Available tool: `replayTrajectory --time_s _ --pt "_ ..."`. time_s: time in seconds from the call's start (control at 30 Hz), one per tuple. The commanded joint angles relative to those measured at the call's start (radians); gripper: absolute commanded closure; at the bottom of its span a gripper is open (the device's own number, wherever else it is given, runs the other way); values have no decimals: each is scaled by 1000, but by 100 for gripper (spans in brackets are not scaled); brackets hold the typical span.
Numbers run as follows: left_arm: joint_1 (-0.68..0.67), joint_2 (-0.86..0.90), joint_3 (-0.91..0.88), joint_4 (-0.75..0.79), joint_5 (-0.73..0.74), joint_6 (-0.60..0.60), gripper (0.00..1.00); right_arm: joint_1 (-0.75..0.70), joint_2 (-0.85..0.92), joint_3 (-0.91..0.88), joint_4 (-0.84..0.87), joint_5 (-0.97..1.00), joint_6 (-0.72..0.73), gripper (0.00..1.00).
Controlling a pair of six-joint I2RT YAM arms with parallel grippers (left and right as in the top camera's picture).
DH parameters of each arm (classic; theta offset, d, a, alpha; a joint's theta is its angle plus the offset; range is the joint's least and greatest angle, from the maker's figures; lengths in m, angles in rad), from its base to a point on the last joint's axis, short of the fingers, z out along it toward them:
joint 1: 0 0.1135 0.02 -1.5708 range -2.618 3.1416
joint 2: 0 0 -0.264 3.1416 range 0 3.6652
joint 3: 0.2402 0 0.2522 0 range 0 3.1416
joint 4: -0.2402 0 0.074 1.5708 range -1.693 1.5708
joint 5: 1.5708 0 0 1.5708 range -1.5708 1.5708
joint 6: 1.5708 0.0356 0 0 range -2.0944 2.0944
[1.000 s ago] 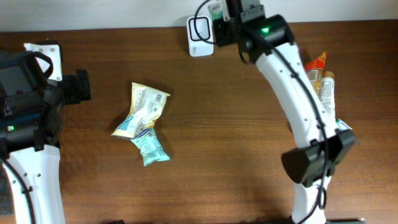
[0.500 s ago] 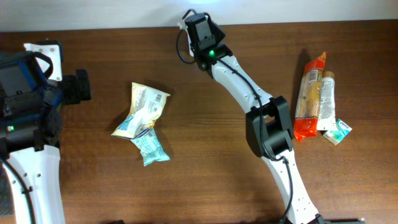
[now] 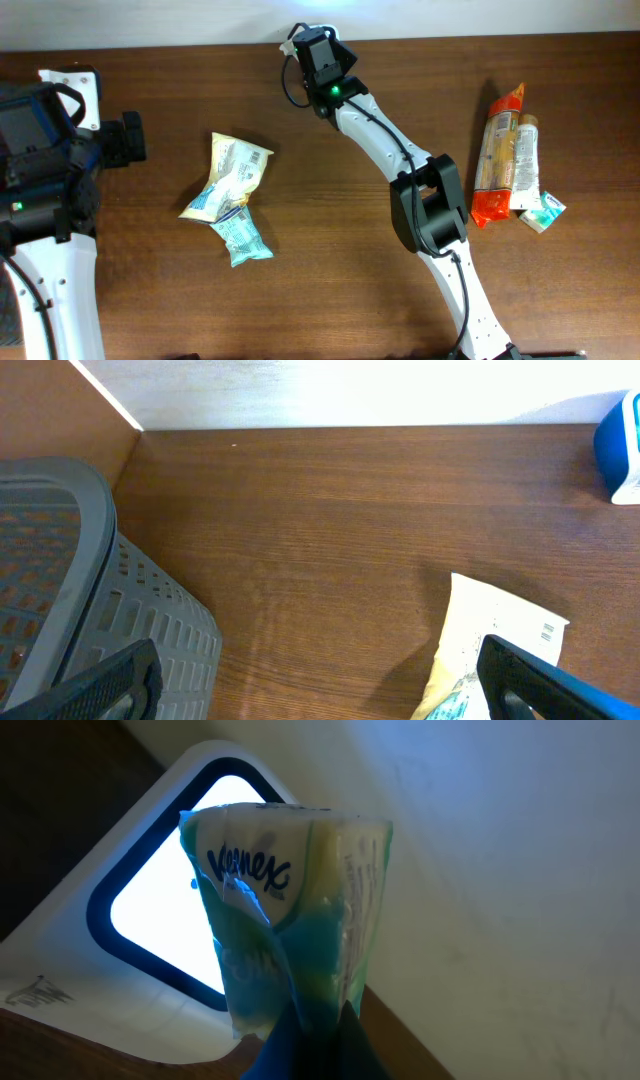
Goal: Scan the item barcode
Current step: 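Carry the Kleenex pack right and drop it by the pile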
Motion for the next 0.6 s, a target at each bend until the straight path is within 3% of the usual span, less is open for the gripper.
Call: replayTrajectory --time_s 0.0,0.13,0.2,0.33,0.47,0.57 --pt "5 -1 10 2 11 13 1 22 -63 3 -61 7 135 96" --pt "5 -1 10 2 11 13 1 20 -193 4 -306 -231 266 96" --pt "5 -1 10 2 11 13 1 -1 -290 4 -473 -431 366 96" --pt "5 -1 10 2 11 13 1 -91 -444 4 -846 -620 620 96" --pt "5 -1 10 2 11 13 1 -252 -460 -23 -1149 -624 709 96" --pt "5 -1 10 2 11 13 1 -381 -457 -163 -1159 -613 753 96"
